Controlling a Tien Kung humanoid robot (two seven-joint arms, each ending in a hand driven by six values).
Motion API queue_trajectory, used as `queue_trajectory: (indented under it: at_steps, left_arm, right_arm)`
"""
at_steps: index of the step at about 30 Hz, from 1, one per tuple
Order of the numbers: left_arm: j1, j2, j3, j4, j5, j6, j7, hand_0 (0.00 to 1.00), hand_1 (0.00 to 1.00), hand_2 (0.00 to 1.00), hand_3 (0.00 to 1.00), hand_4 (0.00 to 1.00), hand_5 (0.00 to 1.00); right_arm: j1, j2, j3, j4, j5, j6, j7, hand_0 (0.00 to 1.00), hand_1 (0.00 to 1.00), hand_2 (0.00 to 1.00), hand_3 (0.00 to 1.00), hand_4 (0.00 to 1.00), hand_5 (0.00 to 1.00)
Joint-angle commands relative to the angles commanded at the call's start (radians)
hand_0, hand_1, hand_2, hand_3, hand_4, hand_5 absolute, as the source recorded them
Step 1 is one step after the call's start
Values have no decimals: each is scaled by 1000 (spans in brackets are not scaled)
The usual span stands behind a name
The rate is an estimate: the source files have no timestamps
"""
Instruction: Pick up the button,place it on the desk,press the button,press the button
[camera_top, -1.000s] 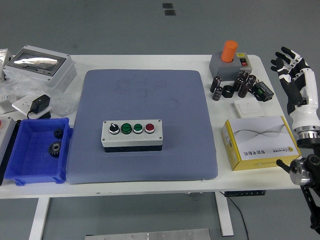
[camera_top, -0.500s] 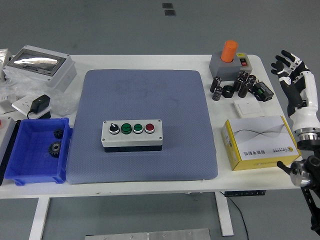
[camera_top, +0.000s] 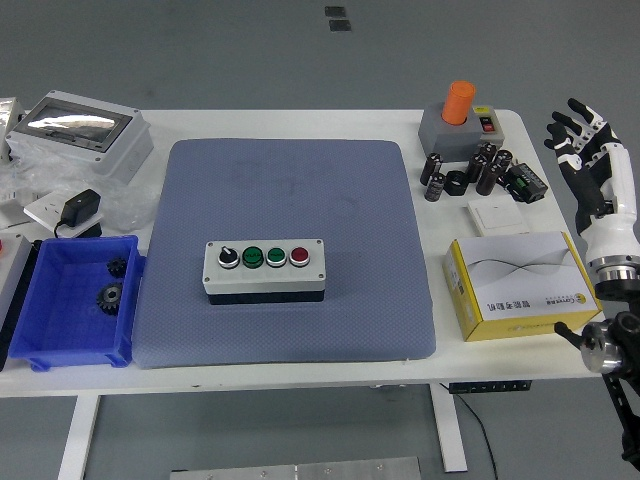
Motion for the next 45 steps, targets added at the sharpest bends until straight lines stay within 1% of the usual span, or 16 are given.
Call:
queue_trajectory:
  at_steps: [6, 7, 29, 39, 45]
  left_arm:
    - [-1, 1, 3, 0, -6, 1, 1, 681, 657, 637, 746, 648, 682]
    - [-1, 1, 3, 0, -6, 1, 2, 681, 657, 638, 747, 647, 681]
    - [4, -4, 7, -2, -11, 1, 9, 681, 657, 637, 746, 646, 678]
    - [5, -2, 7, -3, -12, 2, 9, 681, 657, 637, 746, 647, 677]
    - [2, -7, 7, -2, -12, 3, 8, 681, 657, 637, 746, 646, 674]
  right_arm:
    - [1, 3, 1, -3, -3, 1, -3, 761, 781, 827, 843, 717, 452]
    - [1, 3, 1, -3, -3, 1, -4, 761, 789, 833, 861, 714, 444]
    - [0, 3, -6, -4, -12, 6, -15, 776, 796, 843, 875, 714, 444]
    - [-1, 3, -8, -4, -13, 8, -17, 786, 806, 857, 889, 714, 442]
    - [5, -2, -17, -5, -11, 11, -17, 785, 808, 861, 891, 714, 441]
